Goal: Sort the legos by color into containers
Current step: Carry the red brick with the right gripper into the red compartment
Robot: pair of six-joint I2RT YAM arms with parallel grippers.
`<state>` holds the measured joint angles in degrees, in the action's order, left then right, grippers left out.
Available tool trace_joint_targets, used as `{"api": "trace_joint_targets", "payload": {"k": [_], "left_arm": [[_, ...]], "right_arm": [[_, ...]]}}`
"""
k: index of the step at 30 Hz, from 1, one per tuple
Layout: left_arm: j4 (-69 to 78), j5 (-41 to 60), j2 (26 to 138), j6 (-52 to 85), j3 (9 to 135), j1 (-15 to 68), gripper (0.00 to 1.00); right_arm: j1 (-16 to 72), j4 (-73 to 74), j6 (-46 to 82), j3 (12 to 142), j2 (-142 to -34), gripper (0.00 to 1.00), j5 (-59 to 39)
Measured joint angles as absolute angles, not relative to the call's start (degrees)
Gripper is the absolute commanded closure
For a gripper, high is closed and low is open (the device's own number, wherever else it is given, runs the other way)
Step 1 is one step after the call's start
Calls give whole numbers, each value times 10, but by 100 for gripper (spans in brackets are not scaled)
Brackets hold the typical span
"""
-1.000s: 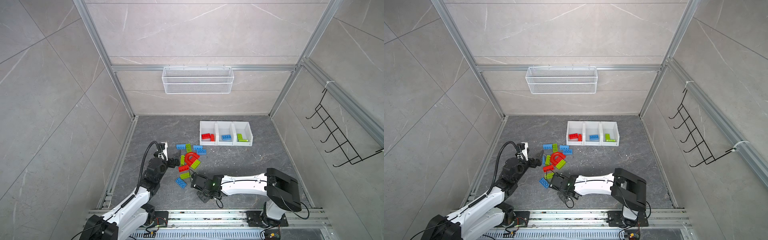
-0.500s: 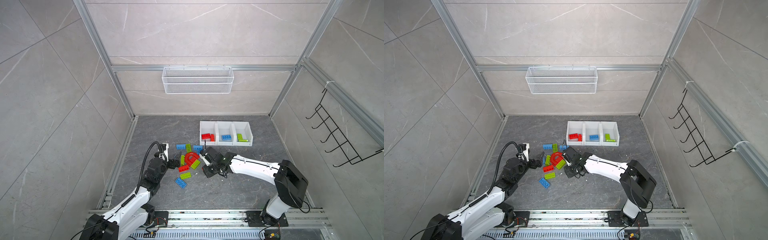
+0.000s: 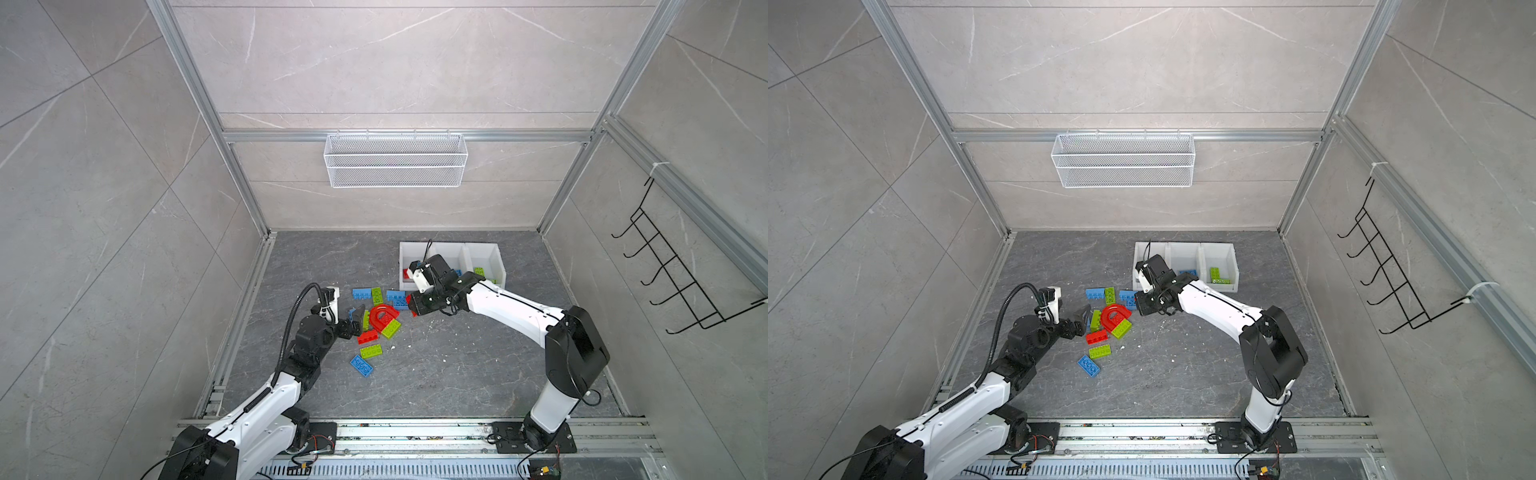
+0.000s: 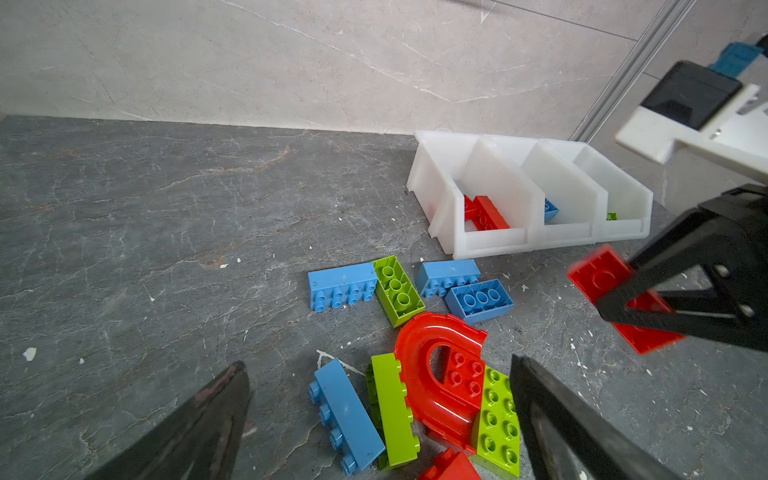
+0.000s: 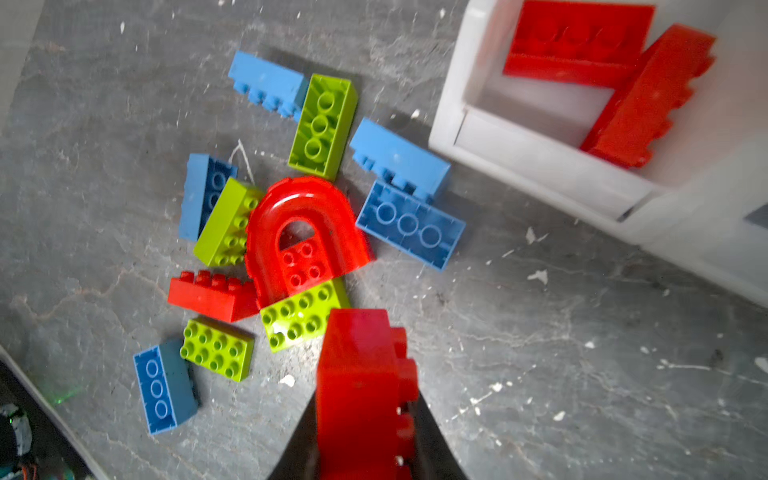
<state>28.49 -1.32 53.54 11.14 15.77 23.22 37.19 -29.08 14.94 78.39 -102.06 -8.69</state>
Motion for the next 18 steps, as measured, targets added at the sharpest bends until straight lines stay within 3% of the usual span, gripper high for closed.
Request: {"api": "trace_joint_targets", "payload": {"k": [18], "left_arm": [[287, -9, 535, 111, 158, 232, 0]], "right_arm": [[277, -300, 148, 1034, -1231, 84, -84]]}}
